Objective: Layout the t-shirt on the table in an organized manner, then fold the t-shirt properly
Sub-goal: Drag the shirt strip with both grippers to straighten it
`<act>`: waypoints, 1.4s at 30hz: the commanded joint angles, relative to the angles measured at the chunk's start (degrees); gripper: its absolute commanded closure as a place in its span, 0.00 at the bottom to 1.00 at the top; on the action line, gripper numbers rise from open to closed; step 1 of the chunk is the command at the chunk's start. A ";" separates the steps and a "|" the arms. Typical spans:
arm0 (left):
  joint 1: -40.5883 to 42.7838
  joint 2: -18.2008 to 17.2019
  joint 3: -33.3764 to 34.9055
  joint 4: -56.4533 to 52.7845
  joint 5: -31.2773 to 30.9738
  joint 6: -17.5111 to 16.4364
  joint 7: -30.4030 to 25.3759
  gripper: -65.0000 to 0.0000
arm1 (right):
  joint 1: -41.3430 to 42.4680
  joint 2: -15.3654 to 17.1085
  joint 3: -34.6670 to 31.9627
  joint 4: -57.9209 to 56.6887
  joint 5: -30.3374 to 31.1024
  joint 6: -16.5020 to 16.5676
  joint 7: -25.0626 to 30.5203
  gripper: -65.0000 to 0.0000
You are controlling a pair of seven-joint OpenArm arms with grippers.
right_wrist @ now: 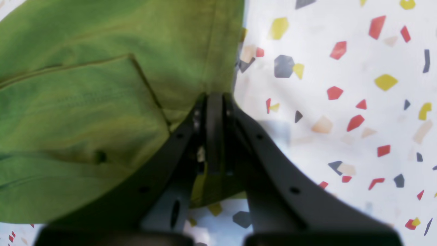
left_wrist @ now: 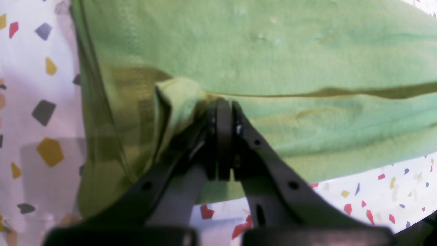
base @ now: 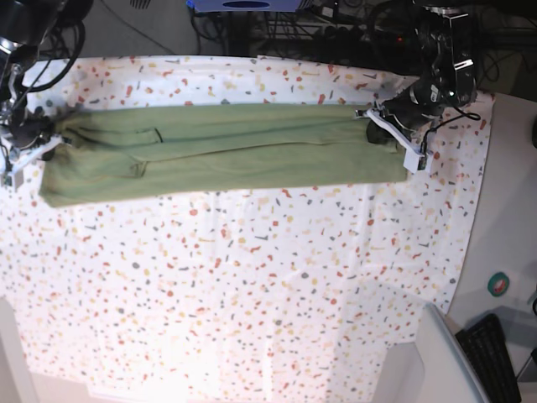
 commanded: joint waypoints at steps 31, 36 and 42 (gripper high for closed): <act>1.28 -2.70 -2.57 8.19 0.30 0.50 0.47 1.00 | -5.69 -5.60 -5.83 17.75 0.07 -0.36 -1.84 1.00; -0.22 -2.70 -5.03 5.81 0.30 0.50 0.47 1.00 | -3.84 -4.28 -5.83 11.33 0.07 -0.36 -1.76 1.00; -2.94 -2.87 -5.03 0.54 0.47 0.50 0.38 1.00 | -3.14 -3.93 -5.48 9.39 -0.63 -0.45 -1.67 1.00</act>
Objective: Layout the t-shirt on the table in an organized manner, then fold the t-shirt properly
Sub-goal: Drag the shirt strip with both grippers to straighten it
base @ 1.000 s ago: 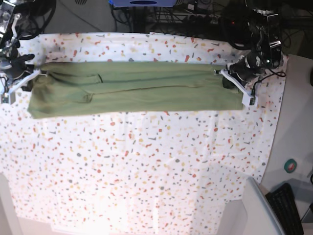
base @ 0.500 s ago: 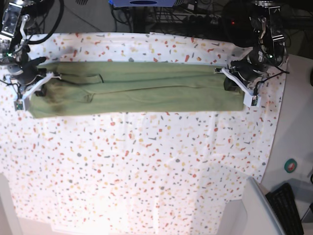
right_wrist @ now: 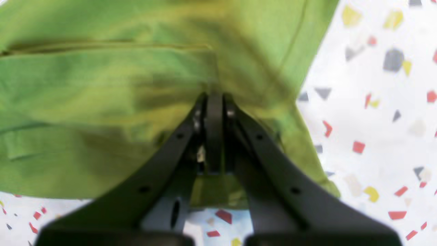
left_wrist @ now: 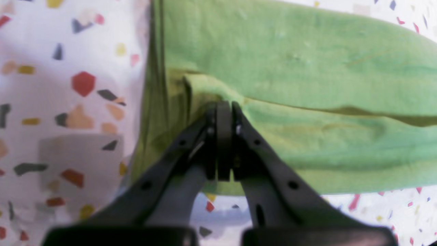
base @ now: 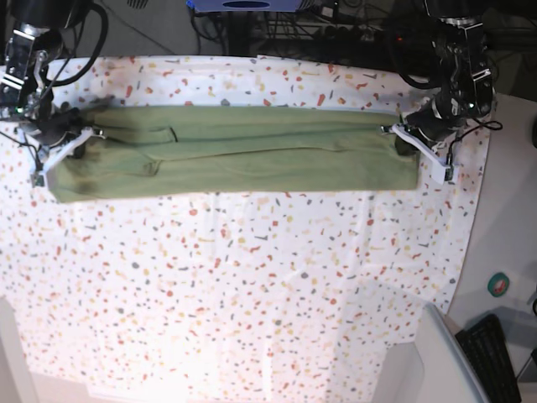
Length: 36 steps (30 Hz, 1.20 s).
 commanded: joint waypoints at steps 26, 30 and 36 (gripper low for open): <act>3.31 -2.51 -19.76 -0.39 -7.87 -20.66 -1.17 0.14 | -4.88 -9.10 6.00 25.13 13.37 0.36 2.78 1.00; 2.08 -2.42 -19.67 -3.29 -7.87 -21.59 -1.79 0.13 | -6.02 -8.57 5.91 25.31 17.59 0.36 6.12 1.00; 0.85 -2.16 -17.65 -5.22 -7.87 -21.59 -1.70 0.13 | -6.28 -8.30 6.27 25.31 18.02 0.36 6.03 1.00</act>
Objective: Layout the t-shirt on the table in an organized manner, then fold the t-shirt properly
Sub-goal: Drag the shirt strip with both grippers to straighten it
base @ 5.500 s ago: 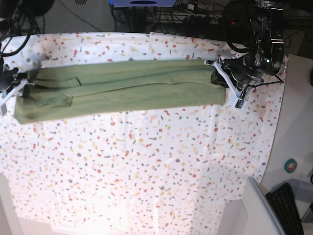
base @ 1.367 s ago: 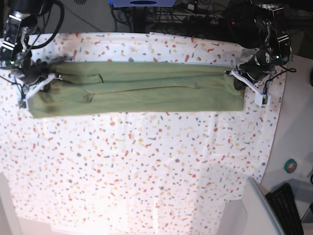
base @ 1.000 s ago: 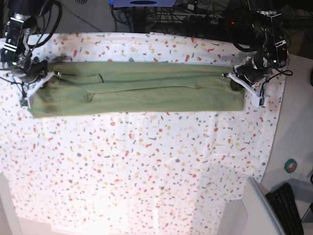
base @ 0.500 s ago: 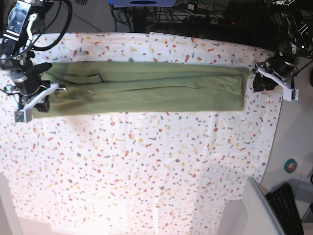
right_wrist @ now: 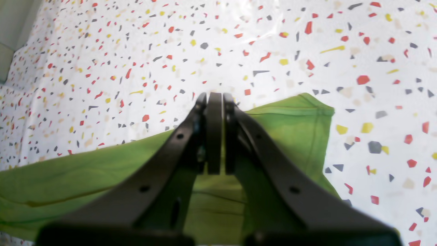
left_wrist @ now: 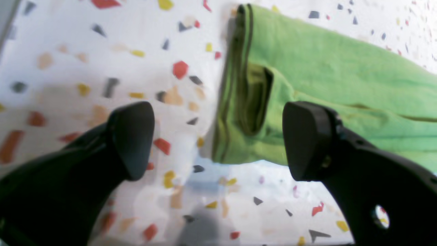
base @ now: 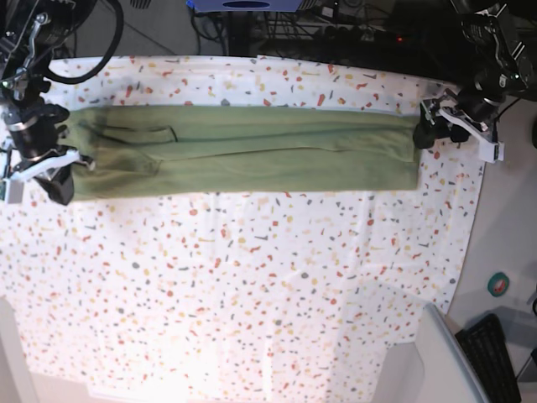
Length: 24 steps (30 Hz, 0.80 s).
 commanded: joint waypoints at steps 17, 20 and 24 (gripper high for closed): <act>-5.08 -0.45 3.27 -5.45 2.49 1.60 -0.96 0.14 | 0.28 0.13 0.26 1.05 1.44 0.45 1.42 1.00; -6.05 -0.19 3.44 -6.33 4.07 1.60 -0.87 0.14 | 0.28 0.13 0.34 1.05 1.44 0.45 1.42 1.00; -5.96 -0.01 3.44 -6.77 4.42 1.60 -0.78 0.43 | 0.28 0.22 0.34 1.05 1.44 0.45 1.42 1.00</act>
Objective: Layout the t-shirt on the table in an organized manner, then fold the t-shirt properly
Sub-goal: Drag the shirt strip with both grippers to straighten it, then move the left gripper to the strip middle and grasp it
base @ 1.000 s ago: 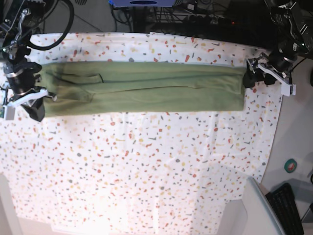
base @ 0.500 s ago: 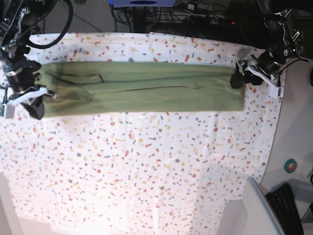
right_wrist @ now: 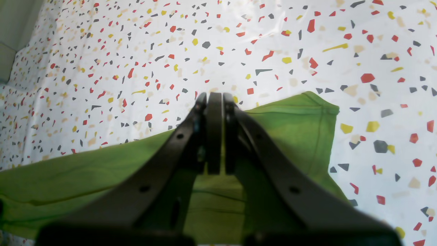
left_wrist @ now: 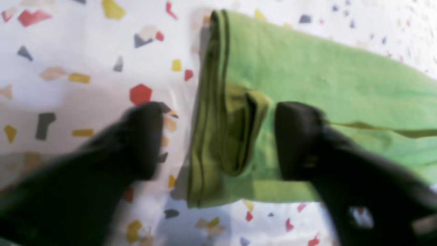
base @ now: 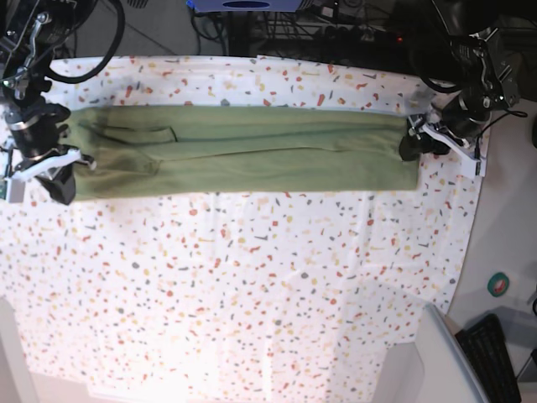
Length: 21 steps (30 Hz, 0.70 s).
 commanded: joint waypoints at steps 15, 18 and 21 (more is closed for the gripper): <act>-0.01 -3.31 0.01 3.23 -0.08 -2.42 0.84 1.00 | 0.47 0.39 -0.03 -5.02 1.17 0.19 1.44 1.00; 2.10 -2.96 0.01 9.56 -0.08 -2.15 0.93 1.00 | 0.38 0.48 -0.12 -5.02 1.09 0.19 1.44 1.00; 4.73 -1.46 1.68 16.77 -0.08 1.10 0.93 1.00 | 0.38 0.75 -0.20 -5.02 1.09 0.19 1.35 1.00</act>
